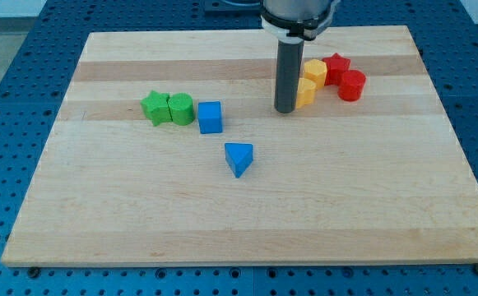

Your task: Push the blue cube towards the top left

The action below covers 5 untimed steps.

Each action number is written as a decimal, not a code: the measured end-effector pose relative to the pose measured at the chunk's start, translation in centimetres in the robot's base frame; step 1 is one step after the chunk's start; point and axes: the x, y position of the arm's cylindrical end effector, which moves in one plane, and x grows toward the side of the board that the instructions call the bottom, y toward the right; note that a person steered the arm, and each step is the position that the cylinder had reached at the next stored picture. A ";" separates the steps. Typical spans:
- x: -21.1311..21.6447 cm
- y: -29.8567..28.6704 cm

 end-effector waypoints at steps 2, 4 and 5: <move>-2.1 0.9; 3.0 -0.6; 5.1 -1.2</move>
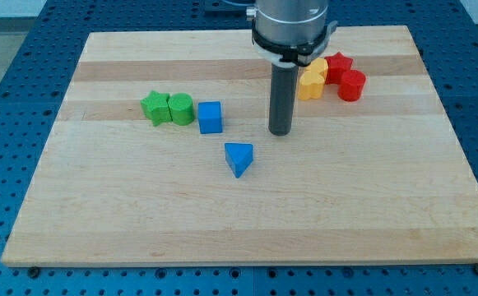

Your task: Push the blue cube towards the top left

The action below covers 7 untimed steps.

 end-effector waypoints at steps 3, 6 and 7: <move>3.7 0.1; 5.9 -0.2; 5.9 -1.9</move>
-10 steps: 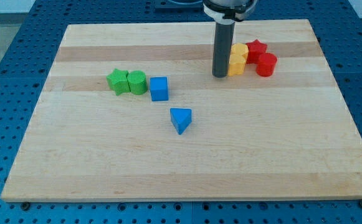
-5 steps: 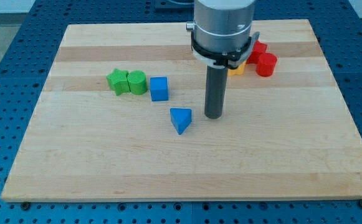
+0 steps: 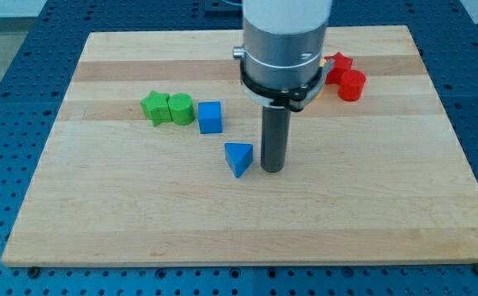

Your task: Push the blue cube towards the top left

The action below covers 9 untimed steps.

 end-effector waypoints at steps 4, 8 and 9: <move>-9.3 -8.3; -12.4 -10.1; -14.3 -10.0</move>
